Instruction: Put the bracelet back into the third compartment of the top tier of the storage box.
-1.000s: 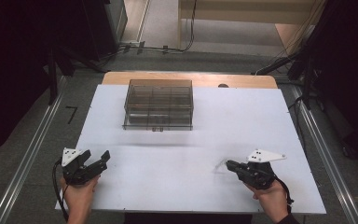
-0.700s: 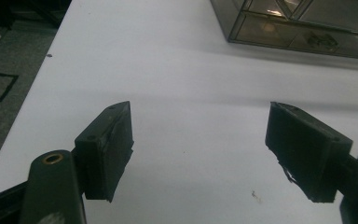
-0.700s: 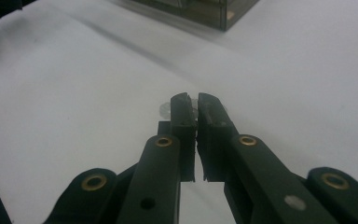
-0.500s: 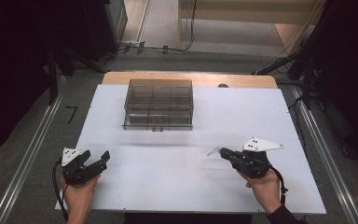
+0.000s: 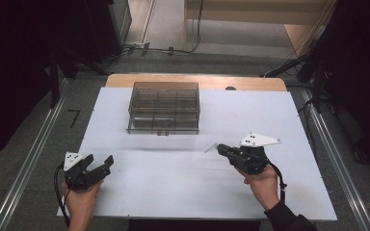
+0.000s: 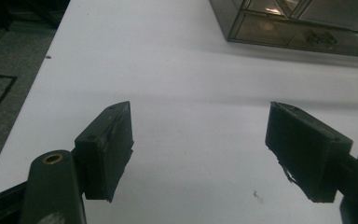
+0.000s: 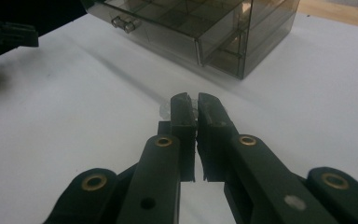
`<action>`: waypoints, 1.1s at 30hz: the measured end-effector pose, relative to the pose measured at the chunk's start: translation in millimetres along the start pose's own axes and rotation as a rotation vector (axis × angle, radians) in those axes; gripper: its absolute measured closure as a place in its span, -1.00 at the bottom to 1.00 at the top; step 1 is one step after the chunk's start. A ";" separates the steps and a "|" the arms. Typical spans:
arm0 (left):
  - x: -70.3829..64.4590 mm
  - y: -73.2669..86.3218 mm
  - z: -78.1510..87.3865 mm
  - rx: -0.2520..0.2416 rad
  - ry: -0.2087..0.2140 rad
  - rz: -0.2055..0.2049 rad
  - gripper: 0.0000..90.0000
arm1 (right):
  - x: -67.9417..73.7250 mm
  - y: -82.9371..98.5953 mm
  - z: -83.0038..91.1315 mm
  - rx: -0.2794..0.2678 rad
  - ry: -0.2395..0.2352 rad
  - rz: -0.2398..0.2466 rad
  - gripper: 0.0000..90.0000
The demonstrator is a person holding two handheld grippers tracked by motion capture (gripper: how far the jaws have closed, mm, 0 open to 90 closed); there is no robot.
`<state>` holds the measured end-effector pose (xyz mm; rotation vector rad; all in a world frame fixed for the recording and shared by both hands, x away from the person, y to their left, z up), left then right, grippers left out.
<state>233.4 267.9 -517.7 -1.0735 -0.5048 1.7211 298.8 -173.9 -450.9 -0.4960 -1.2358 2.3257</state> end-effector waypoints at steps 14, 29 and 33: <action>-0.1 -0.8 0.6 -0.011 -0.016 -0.030 -0.48 | -1.1 -26.5 -10.8 -0.058 -0.003 0.013 0.85; 0.8 -1.7 0.5 -0.012 -0.020 -0.032 -0.48 | -5.0 -56.6 -30.8 -0.123 -0.005 -0.004 0.85; 0.5 -1.3 0.2 -0.008 -0.019 -0.037 -0.48 | -6.7 -57.7 -38.2 -0.112 -0.004 -0.007 0.85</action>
Point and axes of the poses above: each handheld gripper's, and its own axes: z roughly backward along the jaws, y roughly out of its underside, x roughly to its left, the point moved 3 cm from there along -z, roughly forward along the jaws, and after that the axes turned 15 degrees about z, right-handed, at the moved point
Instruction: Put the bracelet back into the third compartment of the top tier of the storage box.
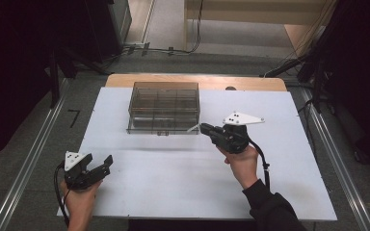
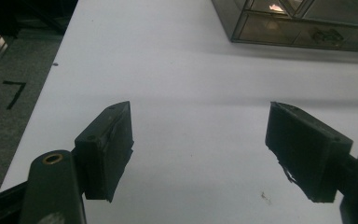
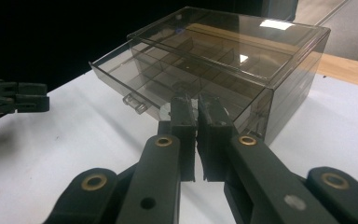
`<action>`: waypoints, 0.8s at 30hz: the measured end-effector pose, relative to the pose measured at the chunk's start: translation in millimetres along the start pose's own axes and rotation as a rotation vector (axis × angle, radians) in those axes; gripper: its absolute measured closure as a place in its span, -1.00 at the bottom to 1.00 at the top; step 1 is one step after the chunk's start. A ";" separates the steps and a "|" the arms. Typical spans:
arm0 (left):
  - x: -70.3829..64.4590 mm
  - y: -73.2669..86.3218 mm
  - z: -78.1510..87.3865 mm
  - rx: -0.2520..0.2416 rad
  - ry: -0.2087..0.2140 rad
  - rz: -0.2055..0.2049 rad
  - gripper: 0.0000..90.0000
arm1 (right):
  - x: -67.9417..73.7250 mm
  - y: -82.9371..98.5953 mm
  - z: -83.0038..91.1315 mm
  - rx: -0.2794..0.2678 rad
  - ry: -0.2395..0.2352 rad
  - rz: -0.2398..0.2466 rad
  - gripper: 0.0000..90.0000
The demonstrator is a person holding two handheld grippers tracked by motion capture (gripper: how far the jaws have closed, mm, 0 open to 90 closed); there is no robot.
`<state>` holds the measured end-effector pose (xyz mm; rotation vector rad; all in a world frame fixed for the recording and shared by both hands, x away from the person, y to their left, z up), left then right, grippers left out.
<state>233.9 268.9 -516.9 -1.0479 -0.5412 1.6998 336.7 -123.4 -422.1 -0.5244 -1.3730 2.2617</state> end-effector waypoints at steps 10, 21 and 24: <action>-0.4 0.4 -2.0 0.005 -0.003 -0.001 -0.48 | -1.5 -1.0 -18.3 -0.001 0.008 -0.018 0.85; -0.4 0.2 -0.7 -0.002 0.000 0.001 -0.48 | -0.4 -8.0 -37.7 0.006 0.022 -0.016 0.85; 0.3 0.1 -0.5 0.000 0.000 0.003 -0.48 | -0.6 -7.9 -43.2 0.018 0.029 -0.009 0.85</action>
Point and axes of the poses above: each handheld gripper's, and its own axes: z roughly backward along the jaws, y roughly out of its underside, x roughly to its left, the point moved 3 cm from there along -z, roughly forward along the jaws, and after that the axes turned 15 degrees about z, right-handed, at the moved point
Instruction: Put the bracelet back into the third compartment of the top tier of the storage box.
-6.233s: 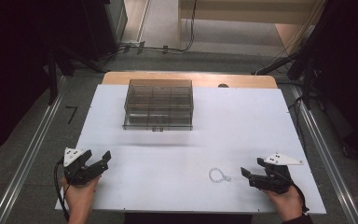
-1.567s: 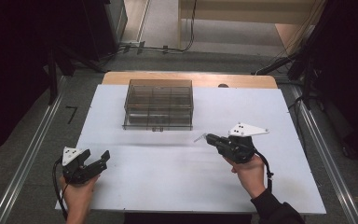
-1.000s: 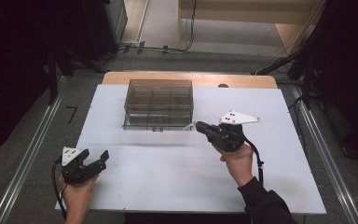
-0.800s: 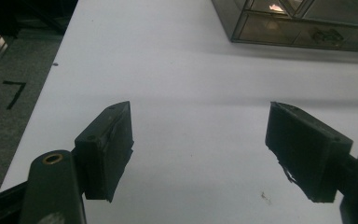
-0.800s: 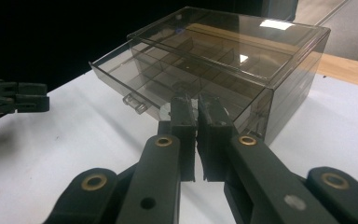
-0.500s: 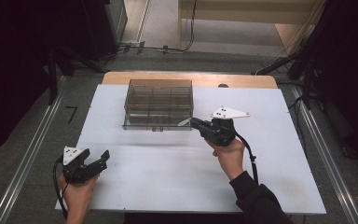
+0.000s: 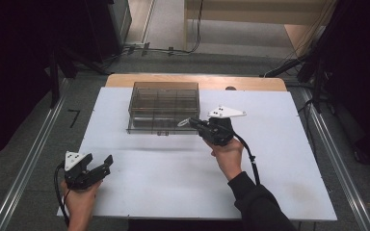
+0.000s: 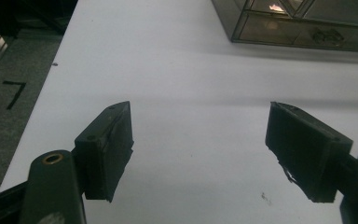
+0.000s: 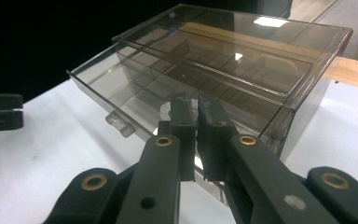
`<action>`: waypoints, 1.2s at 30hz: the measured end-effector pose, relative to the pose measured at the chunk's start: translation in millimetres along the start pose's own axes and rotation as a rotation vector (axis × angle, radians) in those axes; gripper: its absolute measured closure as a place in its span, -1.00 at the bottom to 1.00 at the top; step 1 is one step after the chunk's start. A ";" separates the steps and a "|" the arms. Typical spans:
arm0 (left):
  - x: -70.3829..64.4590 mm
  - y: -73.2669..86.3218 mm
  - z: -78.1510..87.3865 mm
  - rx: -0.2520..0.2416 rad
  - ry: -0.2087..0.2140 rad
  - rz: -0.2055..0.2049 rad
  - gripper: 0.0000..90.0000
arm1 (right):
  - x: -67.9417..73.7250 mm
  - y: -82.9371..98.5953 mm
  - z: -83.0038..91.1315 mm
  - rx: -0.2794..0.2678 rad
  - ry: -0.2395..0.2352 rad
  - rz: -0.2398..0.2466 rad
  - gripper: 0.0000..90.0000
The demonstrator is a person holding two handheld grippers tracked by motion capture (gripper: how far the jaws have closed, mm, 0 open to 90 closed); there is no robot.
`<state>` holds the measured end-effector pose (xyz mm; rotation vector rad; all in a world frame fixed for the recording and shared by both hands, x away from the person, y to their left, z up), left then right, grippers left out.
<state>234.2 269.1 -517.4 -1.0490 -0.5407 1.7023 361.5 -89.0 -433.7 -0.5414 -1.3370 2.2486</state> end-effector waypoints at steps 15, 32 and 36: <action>-0.5 0.1 -0.2 0.000 0.003 0.001 -0.48 | 3.4 -1.1 -16.5 0.080 0.005 0.045 0.85; -0.7 0.4 -0.3 0.003 0.005 -0.002 -0.48 | -2.9 2.9 -20.1 0.120 0.017 0.022 0.67; -0.7 0.5 -0.3 0.004 0.004 -0.003 -0.48 | -2.9 2.8 -19.6 0.119 0.019 0.018 0.55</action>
Point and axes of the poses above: each handheld gripper's, and its own axes: z roughly backward along the jaws, y roughly out of its underside, x roughly to its left, the point moved 3 cm from there along -z, roughly forward along the jaws, and after that the axes turned 15 degrees about z, right-handed, at the moved point
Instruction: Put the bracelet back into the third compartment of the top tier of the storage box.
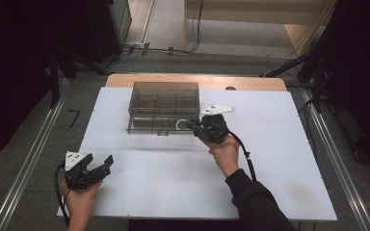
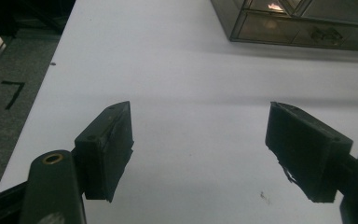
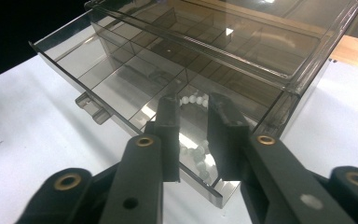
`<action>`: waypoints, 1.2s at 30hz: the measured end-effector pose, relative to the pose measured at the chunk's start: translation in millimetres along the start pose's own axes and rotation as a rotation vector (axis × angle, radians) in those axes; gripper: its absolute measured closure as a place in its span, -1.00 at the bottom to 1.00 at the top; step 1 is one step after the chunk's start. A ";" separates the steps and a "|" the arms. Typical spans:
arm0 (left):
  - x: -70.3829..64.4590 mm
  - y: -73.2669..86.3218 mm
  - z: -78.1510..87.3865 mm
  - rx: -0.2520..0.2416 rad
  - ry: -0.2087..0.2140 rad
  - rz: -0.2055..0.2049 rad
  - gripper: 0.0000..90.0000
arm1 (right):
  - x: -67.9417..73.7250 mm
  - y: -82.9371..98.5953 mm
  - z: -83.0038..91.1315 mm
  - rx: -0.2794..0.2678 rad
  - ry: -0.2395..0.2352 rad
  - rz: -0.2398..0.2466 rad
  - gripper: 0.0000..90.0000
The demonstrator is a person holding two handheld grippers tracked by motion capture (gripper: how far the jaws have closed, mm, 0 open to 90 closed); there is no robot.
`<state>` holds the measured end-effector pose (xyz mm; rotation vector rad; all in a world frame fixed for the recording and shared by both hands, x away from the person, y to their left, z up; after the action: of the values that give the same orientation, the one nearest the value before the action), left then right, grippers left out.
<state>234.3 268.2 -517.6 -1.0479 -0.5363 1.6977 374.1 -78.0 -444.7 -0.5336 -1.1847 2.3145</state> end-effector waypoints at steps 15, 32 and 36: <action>0.1 0.1 0.0 0.001 -0.001 0.000 -0.48 | -2.5 1.2 5.7 -0.007 -0.004 -0.016 -0.16; -0.2 0.7 -0.2 0.001 -0.003 -0.001 -0.48 | -7.6 26.6 20.5 0.023 0.022 -0.017 -0.52; -0.3 0.7 -0.4 0.002 -0.005 0.000 -0.48 | -8.1 36.0 27.2 0.031 0.030 -0.021 -0.55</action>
<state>234.4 267.7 -518.2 -1.0420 -0.5379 1.7008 357.3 -118.4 -458.6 -0.5401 -1.1331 2.2956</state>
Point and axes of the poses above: each handheld gripper's, and its own axes: z roughly backward along the jaws, y roughly out of its underside, x roughly to its left, the point moved 3 cm from there along -z, roughly forward along the jaws, and after that the axes turned 15 degrees about z, right-handed, at the moved point
